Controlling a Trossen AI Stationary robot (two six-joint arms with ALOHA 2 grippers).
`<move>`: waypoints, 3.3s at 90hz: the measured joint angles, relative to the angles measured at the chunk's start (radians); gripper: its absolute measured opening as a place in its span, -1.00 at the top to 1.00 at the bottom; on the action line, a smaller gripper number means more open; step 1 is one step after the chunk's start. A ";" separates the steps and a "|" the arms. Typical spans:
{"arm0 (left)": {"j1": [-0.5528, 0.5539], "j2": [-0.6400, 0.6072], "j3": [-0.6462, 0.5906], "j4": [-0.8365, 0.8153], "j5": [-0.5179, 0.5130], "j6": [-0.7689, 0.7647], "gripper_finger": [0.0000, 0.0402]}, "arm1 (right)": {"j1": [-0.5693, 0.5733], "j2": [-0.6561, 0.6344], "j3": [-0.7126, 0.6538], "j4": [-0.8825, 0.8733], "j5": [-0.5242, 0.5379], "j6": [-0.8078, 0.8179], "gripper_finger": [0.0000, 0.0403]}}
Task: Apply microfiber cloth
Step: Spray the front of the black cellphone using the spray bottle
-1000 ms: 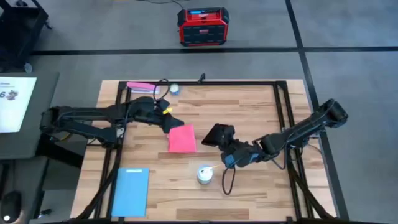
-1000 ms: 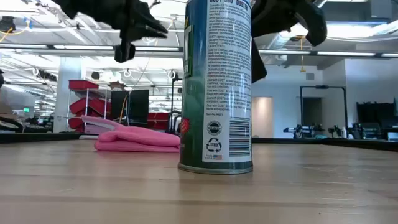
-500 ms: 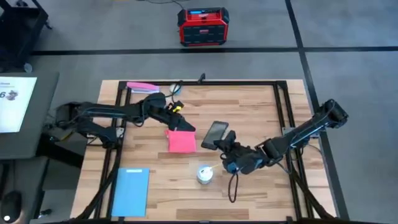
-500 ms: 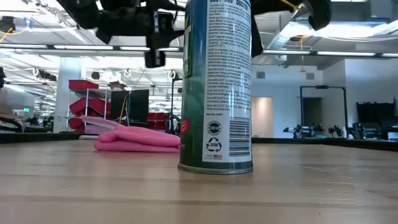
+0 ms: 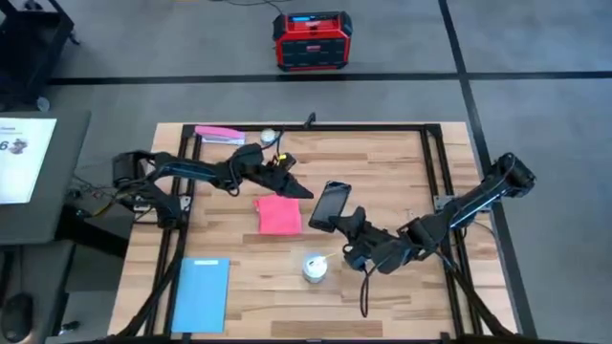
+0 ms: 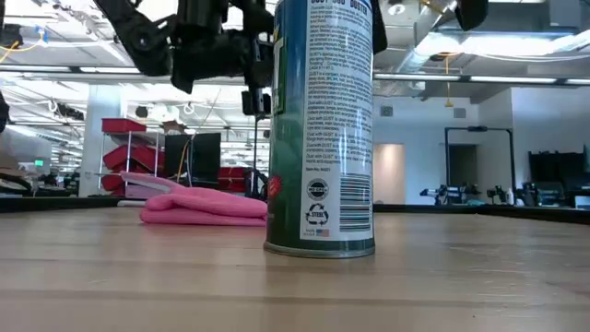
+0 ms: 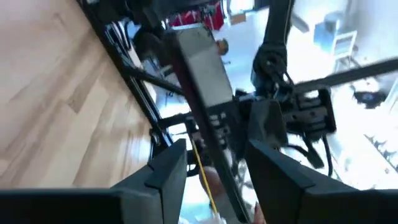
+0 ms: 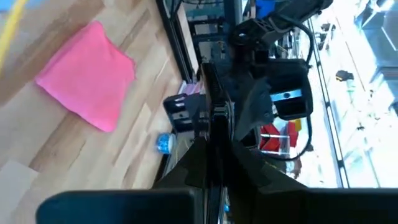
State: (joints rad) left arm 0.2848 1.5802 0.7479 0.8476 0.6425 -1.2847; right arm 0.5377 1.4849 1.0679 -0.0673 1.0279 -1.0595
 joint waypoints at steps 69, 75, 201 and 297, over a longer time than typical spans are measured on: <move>-0.027 0.042 0.002 0.136 -0.076 -0.113 0.27 | -0.031 0.010 -0.001 0.110 -0.058 -0.137 0.91; -0.028 0.042 0.002 0.136 -0.076 -0.113 0.27 | -0.038 0.010 -0.001 0.103 -0.083 -0.138 0.91; 0.016 0.039 0.007 0.120 -0.012 0.178 0.92 | -0.117 0.011 -0.005 0.115 -0.112 -0.071 0.52; 0.227 0.036 0.002 0.004 0.178 0.619 0.95 | -0.064 0.005 0.001 0.252 0.440 0.039 -0.29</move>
State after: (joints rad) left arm 0.5116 1.6161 0.7498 0.8520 0.8200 -0.6659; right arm 0.4741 1.4902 1.0689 0.1847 1.4684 -1.0209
